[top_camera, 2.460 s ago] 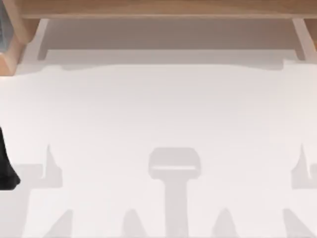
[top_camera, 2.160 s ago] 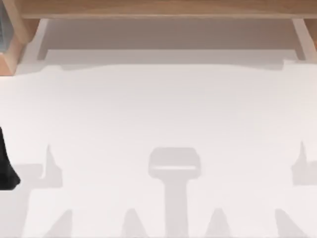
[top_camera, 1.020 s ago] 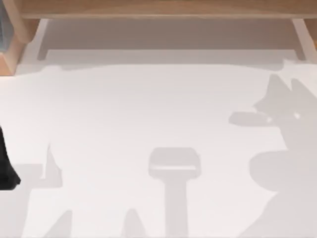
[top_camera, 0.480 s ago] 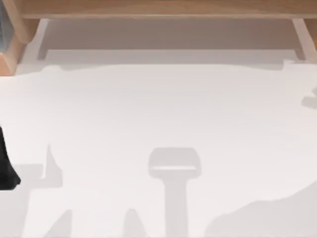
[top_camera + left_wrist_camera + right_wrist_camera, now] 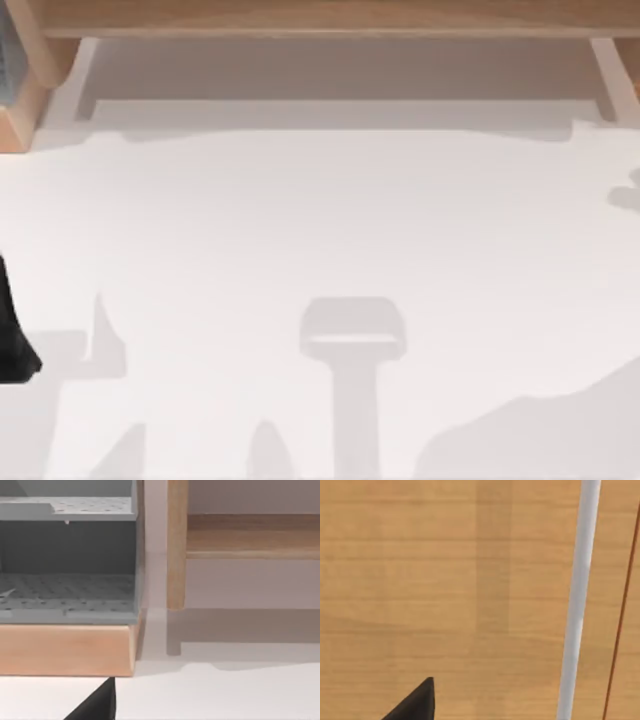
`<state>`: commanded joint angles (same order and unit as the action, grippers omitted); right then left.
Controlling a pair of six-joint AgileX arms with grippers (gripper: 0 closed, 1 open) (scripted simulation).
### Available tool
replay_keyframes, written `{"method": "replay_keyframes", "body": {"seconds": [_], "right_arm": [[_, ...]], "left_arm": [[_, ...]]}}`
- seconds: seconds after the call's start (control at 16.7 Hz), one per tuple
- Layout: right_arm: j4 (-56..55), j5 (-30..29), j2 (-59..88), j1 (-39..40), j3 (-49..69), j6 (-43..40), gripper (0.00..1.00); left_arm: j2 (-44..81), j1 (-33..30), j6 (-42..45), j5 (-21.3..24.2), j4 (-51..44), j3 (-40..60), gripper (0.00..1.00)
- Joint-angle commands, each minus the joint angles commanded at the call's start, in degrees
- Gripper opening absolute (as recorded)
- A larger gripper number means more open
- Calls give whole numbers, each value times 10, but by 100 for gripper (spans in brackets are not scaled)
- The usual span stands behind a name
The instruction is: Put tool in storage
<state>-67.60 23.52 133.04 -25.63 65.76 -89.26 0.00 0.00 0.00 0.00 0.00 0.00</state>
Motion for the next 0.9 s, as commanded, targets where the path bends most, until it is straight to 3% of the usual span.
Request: {"method": "replay_keyframes", "body": {"seconds": [0.42, 0.9], "right_arm": [[20, -7, 18, 7, 38, 0, 100], [20, -7, 18, 7, 38, 0, 40]], "left_arm": [[0, 0, 0, 0, 0, 0, 100], [0, 0, 0, 0, 0, 0, 100]]}}
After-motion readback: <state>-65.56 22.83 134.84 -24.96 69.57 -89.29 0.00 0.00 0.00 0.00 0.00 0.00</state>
